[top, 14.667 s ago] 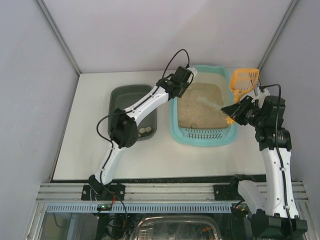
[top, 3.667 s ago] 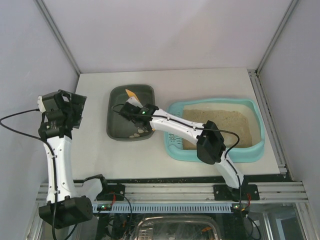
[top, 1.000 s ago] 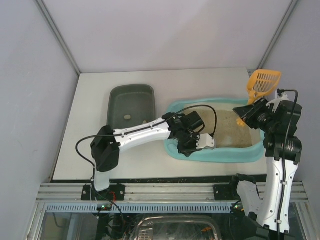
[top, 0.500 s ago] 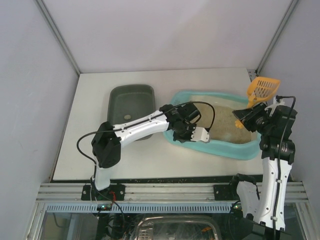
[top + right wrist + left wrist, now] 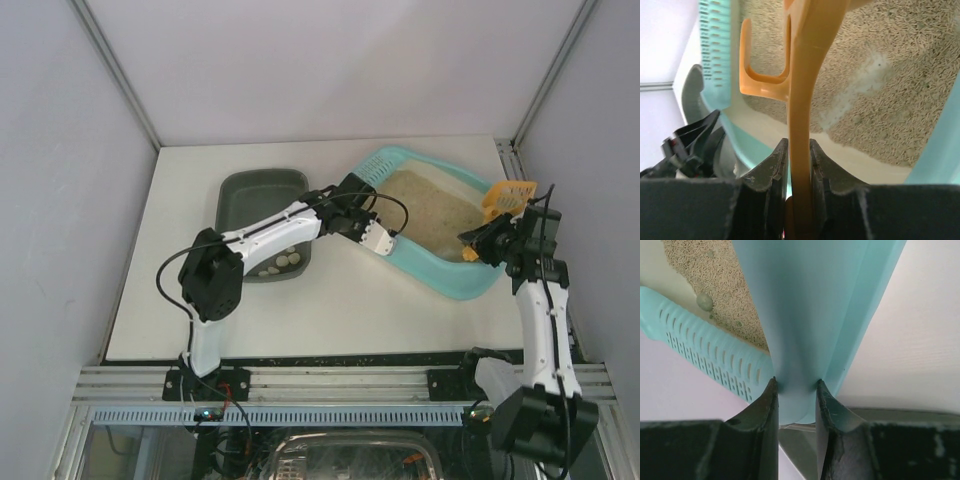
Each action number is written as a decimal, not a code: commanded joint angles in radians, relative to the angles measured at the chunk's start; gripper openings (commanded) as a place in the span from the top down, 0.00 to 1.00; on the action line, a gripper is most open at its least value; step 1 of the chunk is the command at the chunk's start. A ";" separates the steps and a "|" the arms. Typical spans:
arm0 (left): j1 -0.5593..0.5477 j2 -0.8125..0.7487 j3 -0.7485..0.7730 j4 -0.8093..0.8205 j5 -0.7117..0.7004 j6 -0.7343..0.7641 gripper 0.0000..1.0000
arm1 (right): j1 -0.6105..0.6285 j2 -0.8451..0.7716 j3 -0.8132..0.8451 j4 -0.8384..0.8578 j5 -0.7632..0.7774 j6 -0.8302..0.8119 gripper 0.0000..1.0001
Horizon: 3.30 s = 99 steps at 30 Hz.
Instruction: Clean the litter box
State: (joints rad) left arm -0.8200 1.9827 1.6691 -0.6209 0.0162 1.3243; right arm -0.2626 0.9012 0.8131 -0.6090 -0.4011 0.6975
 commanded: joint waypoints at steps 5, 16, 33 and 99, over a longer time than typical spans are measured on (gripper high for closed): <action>0.107 -0.011 0.043 0.184 -0.058 -0.007 1.00 | 0.211 0.203 0.103 0.166 0.276 -0.057 1.00; 0.324 -0.020 0.236 0.179 0.340 -0.455 0.13 | 0.334 0.513 0.279 0.186 0.353 -0.119 1.00; 0.711 -0.096 0.102 0.846 0.115 -2.407 0.00 | 0.384 0.758 0.633 -0.038 0.102 -0.038 1.00; 0.001 -0.226 -0.430 0.484 -0.380 -2.575 0.00 | 0.657 0.100 -0.092 -0.140 0.345 -0.018 1.00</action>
State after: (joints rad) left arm -0.8188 1.6726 1.1683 -0.2226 -0.3363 -1.1893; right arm 0.3920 1.0634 0.7261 -0.7067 0.0116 0.6727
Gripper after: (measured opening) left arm 0.996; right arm 0.176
